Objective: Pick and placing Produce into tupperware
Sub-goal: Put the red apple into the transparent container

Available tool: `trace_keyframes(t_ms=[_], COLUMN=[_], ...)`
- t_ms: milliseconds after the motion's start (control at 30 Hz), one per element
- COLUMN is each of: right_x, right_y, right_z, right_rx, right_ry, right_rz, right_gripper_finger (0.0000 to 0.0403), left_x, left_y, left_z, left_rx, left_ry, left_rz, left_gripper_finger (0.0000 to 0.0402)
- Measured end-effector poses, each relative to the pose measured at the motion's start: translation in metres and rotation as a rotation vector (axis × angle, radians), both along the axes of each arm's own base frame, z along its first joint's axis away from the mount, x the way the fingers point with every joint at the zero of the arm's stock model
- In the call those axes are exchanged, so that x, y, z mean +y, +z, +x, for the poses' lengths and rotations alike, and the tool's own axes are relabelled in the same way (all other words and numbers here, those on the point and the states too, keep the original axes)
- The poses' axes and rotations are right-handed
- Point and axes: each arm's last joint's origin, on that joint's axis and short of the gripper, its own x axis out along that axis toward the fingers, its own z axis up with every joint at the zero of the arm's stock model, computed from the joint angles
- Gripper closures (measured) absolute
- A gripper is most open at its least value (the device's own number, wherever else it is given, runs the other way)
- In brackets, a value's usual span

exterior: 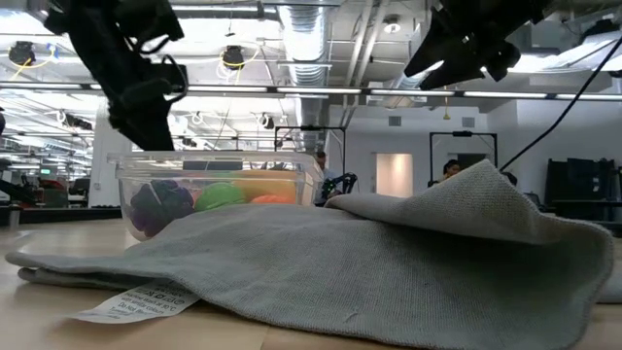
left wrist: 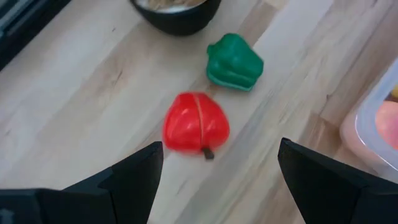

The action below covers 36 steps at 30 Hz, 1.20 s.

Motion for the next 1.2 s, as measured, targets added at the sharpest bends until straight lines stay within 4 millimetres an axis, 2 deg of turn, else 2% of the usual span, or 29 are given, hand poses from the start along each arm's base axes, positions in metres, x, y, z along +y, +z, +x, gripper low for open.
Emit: trace_keyframes(t_ms=[233, 567, 800, 1200], right_x=[-0.001, -0.002, -0.004, -0.004], right_y=[-0.002, -0.006, -0.008, -0.01], right_z=[-0.002, -0.006, -0.008, -0.011], right_rx=[0.034, 0.088, 0.124, 0.16], right_ry=[-0.001, -0.012, -0.017, -0.014], right_rz=[-0.008, -0.025, -0.037, -0.046], right_gripper_finger=[0.0158, 0.0158, 0.0158, 0.0158], left_x=[0.002, 0.01, 0.026, 0.058], left_y=[-0.006, -0.001, -0.011, -0.015], left_z=[0.01, 0.013, 0.018, 0.048], left_rx=[0.038, 0.094, 0.207, 0.224], left_ry=[-0.111, -0.101, -0.036, -0.006], left_rz=[0.033, 0.152, 0.044, -0.122], left_gripper_finger=[0.0095, 0.0094, 0.0094, 0.0094])
